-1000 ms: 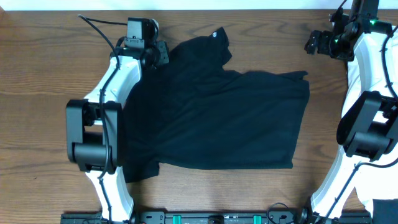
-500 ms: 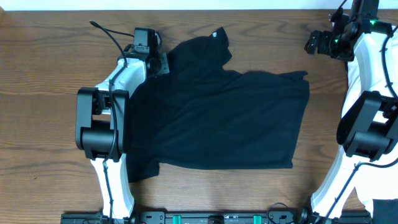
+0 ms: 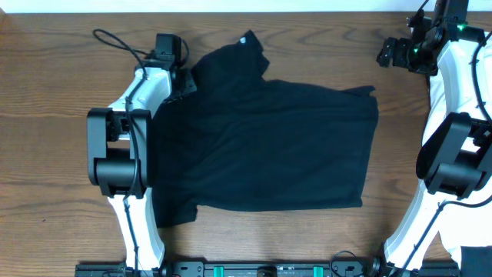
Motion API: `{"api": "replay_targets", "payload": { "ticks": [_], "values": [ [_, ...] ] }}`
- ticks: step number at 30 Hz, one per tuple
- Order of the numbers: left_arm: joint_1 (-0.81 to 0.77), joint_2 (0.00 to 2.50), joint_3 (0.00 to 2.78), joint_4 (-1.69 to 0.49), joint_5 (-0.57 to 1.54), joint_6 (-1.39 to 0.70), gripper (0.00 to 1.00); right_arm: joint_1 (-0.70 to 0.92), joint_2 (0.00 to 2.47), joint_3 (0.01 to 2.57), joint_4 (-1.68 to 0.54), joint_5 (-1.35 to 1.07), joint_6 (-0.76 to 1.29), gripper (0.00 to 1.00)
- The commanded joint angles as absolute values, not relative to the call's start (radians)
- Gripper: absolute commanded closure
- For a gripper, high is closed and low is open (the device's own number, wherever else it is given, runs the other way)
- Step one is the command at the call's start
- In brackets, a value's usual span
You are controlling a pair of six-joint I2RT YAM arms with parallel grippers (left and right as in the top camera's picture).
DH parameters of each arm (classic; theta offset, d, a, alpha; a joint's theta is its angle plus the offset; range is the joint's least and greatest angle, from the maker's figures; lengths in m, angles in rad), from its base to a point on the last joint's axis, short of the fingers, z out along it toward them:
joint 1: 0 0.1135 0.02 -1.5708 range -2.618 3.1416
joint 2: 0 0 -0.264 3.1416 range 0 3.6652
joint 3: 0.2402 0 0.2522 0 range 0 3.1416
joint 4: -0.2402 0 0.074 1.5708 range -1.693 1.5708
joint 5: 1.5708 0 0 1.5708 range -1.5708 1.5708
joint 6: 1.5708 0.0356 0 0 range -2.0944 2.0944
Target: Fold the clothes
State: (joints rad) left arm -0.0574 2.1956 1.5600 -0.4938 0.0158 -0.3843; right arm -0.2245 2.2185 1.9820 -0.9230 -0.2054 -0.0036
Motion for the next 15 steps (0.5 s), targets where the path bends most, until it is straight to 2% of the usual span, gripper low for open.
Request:
{"api": "replay_targets", "payload": {
  "ticks": [1,11,15],
  "values": [
    [-0.043,2.212,1.530,-0.535,-0.041,-0.455,0.94,-0.226,2.216,1.993,-0.924,-0.202,0.010,0.01],
    [-0.094,1.877,1.534,-0.505,-0.033,-0.447,0.94,-0.226,2.216,1.993,-0.924,-0.202,0.010,0.01],
    [-0.142,1.761,1.534,-0.445,0.043,-0.331,0.94,-0.226,2.216,1.993,-0.924,-0.202,0.010,0.01]
  ]
}}
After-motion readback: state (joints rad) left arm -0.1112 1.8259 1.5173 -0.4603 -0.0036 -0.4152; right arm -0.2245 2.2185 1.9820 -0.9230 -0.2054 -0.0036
